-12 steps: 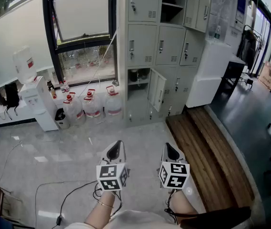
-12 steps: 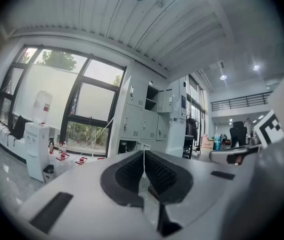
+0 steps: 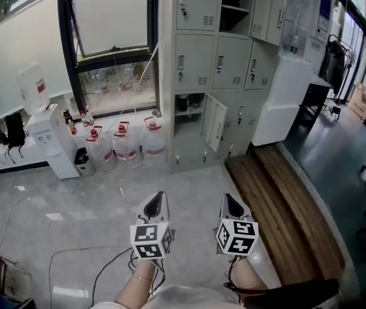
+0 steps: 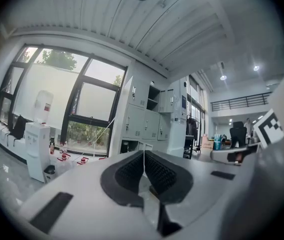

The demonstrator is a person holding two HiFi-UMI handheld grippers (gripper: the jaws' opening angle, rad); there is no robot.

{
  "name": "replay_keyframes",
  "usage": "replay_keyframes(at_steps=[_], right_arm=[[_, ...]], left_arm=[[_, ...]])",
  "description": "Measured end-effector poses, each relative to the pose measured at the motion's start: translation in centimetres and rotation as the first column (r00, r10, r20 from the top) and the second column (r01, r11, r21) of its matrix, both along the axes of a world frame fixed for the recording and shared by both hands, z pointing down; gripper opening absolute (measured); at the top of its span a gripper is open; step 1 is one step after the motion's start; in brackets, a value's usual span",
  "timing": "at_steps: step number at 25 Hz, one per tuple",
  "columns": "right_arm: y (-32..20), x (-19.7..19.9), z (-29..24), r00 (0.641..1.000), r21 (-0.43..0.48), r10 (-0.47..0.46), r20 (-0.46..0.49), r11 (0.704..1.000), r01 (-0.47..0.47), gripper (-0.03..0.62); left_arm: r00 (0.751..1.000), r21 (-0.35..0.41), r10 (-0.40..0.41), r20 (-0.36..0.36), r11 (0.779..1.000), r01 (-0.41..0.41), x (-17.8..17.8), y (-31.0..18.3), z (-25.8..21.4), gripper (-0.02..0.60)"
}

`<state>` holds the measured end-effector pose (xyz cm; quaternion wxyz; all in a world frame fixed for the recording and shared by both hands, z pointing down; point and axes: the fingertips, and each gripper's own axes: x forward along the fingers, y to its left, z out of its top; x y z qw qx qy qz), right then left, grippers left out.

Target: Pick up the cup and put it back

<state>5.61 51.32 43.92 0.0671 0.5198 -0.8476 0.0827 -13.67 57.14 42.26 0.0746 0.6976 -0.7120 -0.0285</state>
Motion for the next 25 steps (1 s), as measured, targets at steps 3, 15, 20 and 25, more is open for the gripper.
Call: replay_keyframes(at_steps=[3,15,20,25], right_arm=[[-0.2,-0.4,0.2,1.0,-0.007,0.021,-0.013,1.0,-0.021,-0.009],[-4.8,-0.4,2.6,0.997,-0.062,0.079,-0.022,0.995,-0.08,-0.009],[-9.9,-0.8,3.0,0.997,-0.065,0.08,-0.009,0.995,-0.081,-0.009],[-16.6,-1.3,3.0,0.998,-0.07,0.064,-0.001,0.995,-0.064,-0.009]], left_arm=[[1.0,0.006,0.003,0.0,1.0,-0.003,-0.9,-0.1,0.0,0.012],[1.0,-0.025,0.007,-0.015,1.0,-0.007,-2.8,-4.9,2.0,0.012],[1.0,-0.024,0.015,0.003,1.0,-0.015,-2.9,-10.0,2.1,0.012],[1.0,-0.03,0.022,0.019,0.999,-0.021,-2.6,-16.6,2.0,0.012]])
